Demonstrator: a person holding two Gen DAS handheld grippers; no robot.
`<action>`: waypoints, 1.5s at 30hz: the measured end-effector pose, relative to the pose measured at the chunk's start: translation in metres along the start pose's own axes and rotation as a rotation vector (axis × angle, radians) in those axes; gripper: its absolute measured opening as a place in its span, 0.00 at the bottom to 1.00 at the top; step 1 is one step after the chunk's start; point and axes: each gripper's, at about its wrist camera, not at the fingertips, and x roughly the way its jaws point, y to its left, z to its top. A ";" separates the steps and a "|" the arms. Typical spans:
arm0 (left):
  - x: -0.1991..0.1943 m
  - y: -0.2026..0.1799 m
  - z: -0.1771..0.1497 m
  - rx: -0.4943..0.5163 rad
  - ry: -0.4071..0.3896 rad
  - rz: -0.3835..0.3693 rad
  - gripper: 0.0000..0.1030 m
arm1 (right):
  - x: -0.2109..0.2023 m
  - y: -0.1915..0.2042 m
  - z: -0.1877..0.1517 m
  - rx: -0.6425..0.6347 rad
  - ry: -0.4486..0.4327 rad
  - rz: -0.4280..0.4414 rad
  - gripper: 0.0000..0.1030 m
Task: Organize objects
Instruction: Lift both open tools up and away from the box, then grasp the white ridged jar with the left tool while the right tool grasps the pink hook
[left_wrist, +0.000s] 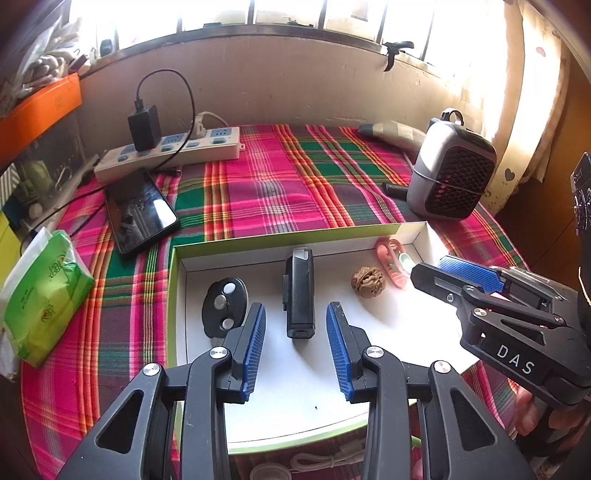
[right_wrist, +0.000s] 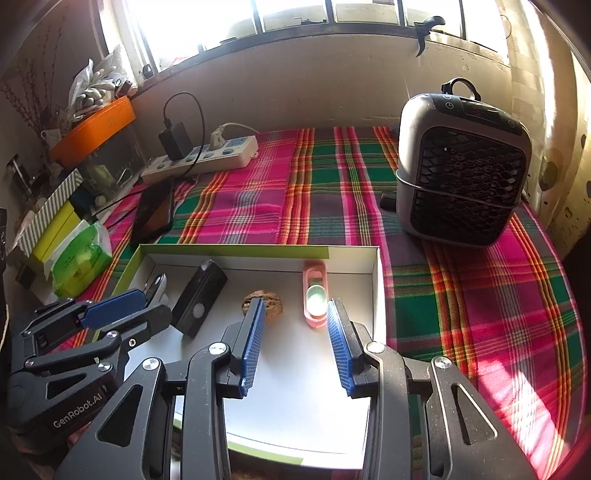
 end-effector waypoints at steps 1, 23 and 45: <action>-0.002 0.000 -0.002 0.001 0.000 -0.001 0.31 | -0.002 0.001 -0.001 -0.001 -0.001 0.001 0.35; -0.054 -0.005 -0.065 0.001 -0.042 -0.041 0.31 | -0.046 0.017 -0.057 0.000 -0.046 0.017 0.35; -0.065 -0.006 -0.123 0.019 -0.004 -0.134 0.32 | -0.067 0.010 -0.119 0.049 -0.040 0.029 0.43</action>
